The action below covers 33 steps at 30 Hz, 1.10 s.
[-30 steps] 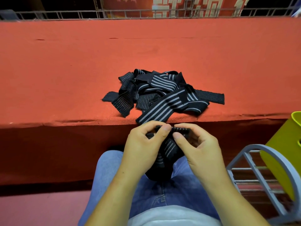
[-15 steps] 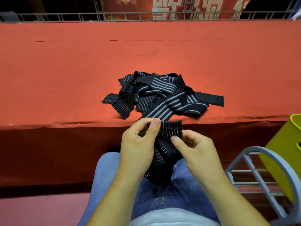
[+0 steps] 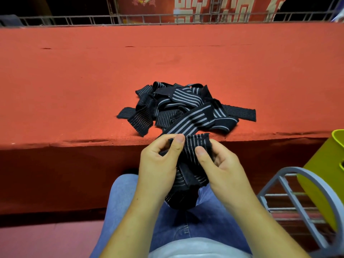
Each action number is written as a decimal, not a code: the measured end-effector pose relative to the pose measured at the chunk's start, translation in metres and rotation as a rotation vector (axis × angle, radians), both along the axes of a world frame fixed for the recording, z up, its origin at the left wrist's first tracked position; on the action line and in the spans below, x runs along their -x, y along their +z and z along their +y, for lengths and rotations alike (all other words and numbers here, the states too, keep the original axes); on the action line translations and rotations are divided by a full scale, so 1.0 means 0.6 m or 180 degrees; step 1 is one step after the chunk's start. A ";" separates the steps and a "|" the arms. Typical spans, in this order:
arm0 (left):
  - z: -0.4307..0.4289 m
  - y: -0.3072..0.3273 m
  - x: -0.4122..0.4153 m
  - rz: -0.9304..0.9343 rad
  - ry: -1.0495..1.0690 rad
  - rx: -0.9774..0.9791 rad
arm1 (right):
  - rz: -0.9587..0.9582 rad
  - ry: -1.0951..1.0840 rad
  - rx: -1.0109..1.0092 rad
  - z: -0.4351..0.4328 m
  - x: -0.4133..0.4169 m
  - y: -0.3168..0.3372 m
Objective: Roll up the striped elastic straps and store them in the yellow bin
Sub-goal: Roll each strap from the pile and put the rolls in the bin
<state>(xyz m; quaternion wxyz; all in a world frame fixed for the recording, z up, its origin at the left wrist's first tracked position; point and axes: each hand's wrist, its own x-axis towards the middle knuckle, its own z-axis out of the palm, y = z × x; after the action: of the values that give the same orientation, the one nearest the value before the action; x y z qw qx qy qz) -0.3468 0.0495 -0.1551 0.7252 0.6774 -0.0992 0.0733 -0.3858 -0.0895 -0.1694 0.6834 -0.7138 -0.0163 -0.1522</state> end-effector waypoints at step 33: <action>0.010 0.027 0.011 0.0493 -0.1143 0.1500 | -0.0112 -0.0013 0.0115 -0.003 0.010 0.000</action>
<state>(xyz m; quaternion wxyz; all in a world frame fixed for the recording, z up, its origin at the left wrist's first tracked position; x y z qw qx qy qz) -0.3532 0.0555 -0.1389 0.8691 0.4658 -0.1421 -0.0869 -0.3920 -0.0911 -0.1693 0.6697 -0.7233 -0.0297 -0.1658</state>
